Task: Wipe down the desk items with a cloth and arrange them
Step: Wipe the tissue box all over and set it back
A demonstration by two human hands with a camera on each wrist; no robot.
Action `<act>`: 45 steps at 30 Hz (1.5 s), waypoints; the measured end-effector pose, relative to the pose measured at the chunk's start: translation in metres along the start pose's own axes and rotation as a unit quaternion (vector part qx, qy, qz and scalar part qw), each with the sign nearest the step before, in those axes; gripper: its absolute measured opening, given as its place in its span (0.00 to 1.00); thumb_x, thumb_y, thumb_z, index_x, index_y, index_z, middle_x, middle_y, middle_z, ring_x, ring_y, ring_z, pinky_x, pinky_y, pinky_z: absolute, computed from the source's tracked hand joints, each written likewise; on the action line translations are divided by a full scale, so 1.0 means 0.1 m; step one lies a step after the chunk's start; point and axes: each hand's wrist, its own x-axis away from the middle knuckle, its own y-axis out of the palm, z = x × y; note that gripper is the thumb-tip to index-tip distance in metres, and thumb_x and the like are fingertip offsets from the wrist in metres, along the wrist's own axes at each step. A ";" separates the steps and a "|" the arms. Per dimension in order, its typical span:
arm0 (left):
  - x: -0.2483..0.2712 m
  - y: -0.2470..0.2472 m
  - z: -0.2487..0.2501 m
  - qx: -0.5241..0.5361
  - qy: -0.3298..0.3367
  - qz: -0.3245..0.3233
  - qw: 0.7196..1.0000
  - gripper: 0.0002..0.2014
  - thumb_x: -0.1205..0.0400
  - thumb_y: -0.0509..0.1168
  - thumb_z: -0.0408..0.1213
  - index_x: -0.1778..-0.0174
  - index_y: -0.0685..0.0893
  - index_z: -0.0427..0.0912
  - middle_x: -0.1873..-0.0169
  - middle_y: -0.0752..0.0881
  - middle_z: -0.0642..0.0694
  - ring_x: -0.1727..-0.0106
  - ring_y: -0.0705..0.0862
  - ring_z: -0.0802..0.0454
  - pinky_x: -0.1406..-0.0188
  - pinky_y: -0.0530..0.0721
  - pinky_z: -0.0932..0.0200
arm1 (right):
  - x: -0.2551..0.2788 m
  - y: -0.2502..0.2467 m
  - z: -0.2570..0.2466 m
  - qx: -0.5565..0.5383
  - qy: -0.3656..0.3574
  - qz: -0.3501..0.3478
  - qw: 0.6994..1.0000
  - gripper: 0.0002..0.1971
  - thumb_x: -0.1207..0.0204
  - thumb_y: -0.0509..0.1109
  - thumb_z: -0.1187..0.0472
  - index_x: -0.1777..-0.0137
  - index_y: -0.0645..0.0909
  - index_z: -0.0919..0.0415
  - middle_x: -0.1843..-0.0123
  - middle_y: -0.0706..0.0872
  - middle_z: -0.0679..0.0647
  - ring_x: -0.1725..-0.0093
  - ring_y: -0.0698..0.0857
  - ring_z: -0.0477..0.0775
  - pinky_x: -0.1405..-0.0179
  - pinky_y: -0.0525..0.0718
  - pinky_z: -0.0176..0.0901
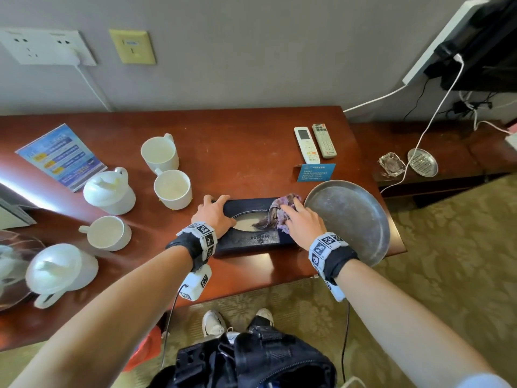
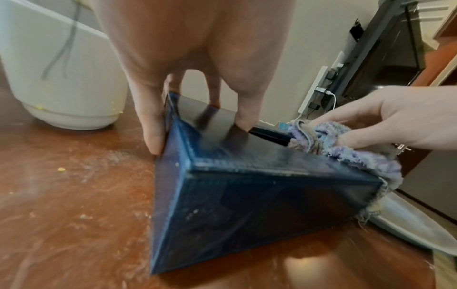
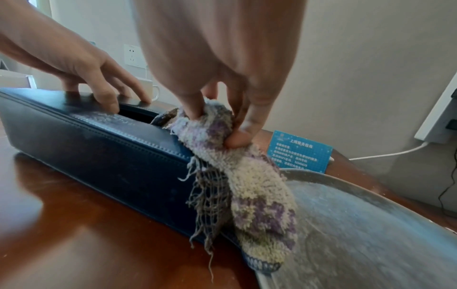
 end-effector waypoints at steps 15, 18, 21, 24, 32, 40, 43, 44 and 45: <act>-0.11 -0.51 0.35 -0.005 0.013 0.066 0.998 0.31 0.22 0.72 0.47 0.22 0.71 0.58 0.29 0.67 0.41 0.31 0.72 0.37 0.39 0.82 0.44 | -0.04 -0.98 0.32 -0.406 0.076 0.175 0.894 0.11 0.23 0.75 0.52 0.42 0.89 0.53 0.46 0.92 0.53 0.43 0.86 0.57 0.38 0.82 0.51; -0.17 -0.65 0.51 0.001 0.016 0.085 0.996 0.31 0.22 0.72 0.46 0.22 0.71 0.58 0.29 0.67 0.41 0.31 0.71 0.37 0.40 0.81 0.45 | -0.16 -1.23 0.40 -0.470 0.078 0.182 0.860 0.10 0.28 0.78 0.46 0.53 0.90 0.50 0.52 0.92 0.47 0.46 0.87 0.51 0.41 0.84 0.47; -0.25 -0.80 0.70 0.002 0.016 0.110 0.994 0.31 0.22 0.72 0.46 0.23 0.71 0.59 0.30 0.68 0.42 0.32 0.72 0.39 0.46 0.79 0.48 | -0.32 -1.35 0.55 -0.504 0.073 0.192 0.839 0.18 0.38 0.76 0.36 0.60 0.91 0.50 0.57 0.93 0.47 0.49 0.90 0.54 0.42 0.87 0.57; -0.37 -0.94 0.86 0.014 0.008 0.135 0.991 0.30 0.22 0.72 0.46 0.24 0.73 0.59 0.30 0.68 0.42 0.32 0.72 0.39 0.45 0.79 0.47 | -0.51 -1.45 0.70 -0.517 0.068 0.196 0.830 0.27 0.42 0.74 0.31 0.57 0.91 0.55 0.59 0.93 0.51 0.50 0.90 0.58 0.43 0.87 0.60; -0.89 -1.25 1.39 0.082 -0.012 0.158 0.984 0.30 0.24 0.74 0.46 0.25 0.76 0.58 0.34 0.70 0.40 0.37 0.78 0.33 0.36 0.83 0.40 | -0.93 -1.76 1.27 -0.556 0.064 0.193 0.806 0.09 0.22 0.76 0.51 0.54 0.89 0.57 0.58 0.91 0.51 0.61 0.87 0.43 0.75 0.78 0.27; -1.65 -1.36 2.08 0.095 -0.004 0.142 0.985 0.31 0.24 0.74 0.45 0.24 0.76 0.56 0.33 0.71 0.38 0.40 0.81 0.31 0.37 0.84 0.45 | -1.35 -1.62 1.86 -0.567 0.092 0.168 0.801 0.10 0.23 0.75 0.48 0.55 0.89 0.53 0.56 0.91 0.48 0.51 0.87 0.47 0.58 0.81 0.37; -1.92 -1.36 2.32 0.091 0.006 0.130 0.987 0.32 0.24 0.75 0.43 0.23 0.76 0.55 0.33 0.71 0.37 0.39 0.81 0.32 0.33 0.82 0.44 | -1.50 -1.54 1.98 -0.575 0.101 0.159 0.796 0.10 0.23 0.75 0.46 0.59 0.89 0.50 0.56 0.92 0.48 0.50 0.88 0.47 0.52 0.85 0.42; -1.98 -1.36 2.36 0.087 0.011 0.127 0.988 0.32 0.24 0.75 0.42 0.23 0.76 0.55 0.33 0.71 0.38 0.39 0.81 0.32 0.33 0.82 0.44 | -1.52 -1.51 2.00 -0.577 0.102 0.155 0.795 0.10 0.23 0.75 0.46 0.60 0.89 0.50 0.56 0.92 0.49 0.50 0.89 0.48 0.50 0.86 0.43; -2.07 -1.35 2.43 0.084 0.014 0.125 0.988 0.31 0.24 0.75 0.42 0.23 0.76 0.54 0.33 0.72 0.38 0.40 0.82 0.33 0.33 0.83 0.45 | -1.57 -1.48 2.04 -0.581 0.105 0.152 0.793 0.10 0.23 0.75 0.46 0.61 0.88 0.49 0.56 0.92 0.49 0.49 0.89 0.48 0.48 0.87 0.45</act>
